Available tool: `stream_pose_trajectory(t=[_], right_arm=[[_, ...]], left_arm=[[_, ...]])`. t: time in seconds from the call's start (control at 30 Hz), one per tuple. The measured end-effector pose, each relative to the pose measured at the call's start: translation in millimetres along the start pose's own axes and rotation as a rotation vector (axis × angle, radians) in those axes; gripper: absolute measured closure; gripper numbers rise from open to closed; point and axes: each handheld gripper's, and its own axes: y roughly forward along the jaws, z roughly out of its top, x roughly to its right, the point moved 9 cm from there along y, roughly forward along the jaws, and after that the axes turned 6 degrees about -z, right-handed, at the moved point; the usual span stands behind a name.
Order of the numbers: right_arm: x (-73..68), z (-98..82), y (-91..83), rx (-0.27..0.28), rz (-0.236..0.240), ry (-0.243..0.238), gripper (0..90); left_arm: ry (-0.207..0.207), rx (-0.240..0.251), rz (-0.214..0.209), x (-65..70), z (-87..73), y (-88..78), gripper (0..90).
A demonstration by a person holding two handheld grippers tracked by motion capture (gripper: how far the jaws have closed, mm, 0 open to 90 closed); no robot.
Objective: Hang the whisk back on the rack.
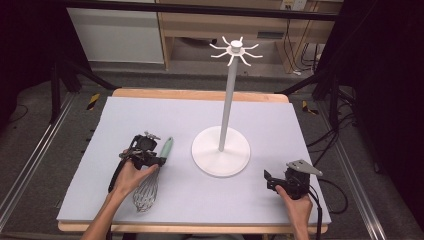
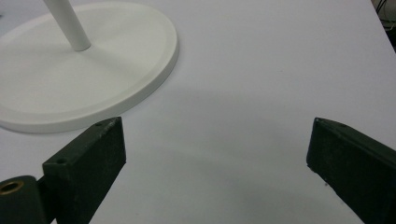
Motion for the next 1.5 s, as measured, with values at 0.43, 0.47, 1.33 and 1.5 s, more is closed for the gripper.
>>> stream_pose_trajectory(t=[0.43, 0.47, 1.33, 1.5], right_arm=[[0.6, -1.2, 1.0, -0.009, -0.002, 0.0, 5.2], [0.7, -1.2, 1.0, -0.009, -0.002, 0.0, 5.2], [0.3, -1.9, 1.7, -0.018, 0.001, 0.003, 5.2], [0.3, -1.8, 1.6, -0.017, 0.0, 0.004, 5.2]], left_arm=[[-0.031, -0.058, -0.016, 0.1, -6.7, 11.1, 60.0], [-0.034, -0.062, -0.018, -0.1, -7.2, 11.5, 60.3], [-0.063, -0.117, -0.016, 1.3, -9.0, 18.2, 63.2], [-0.07, -0.121, -0.01, 1.2, -8.9, 18.2, 64.0]])
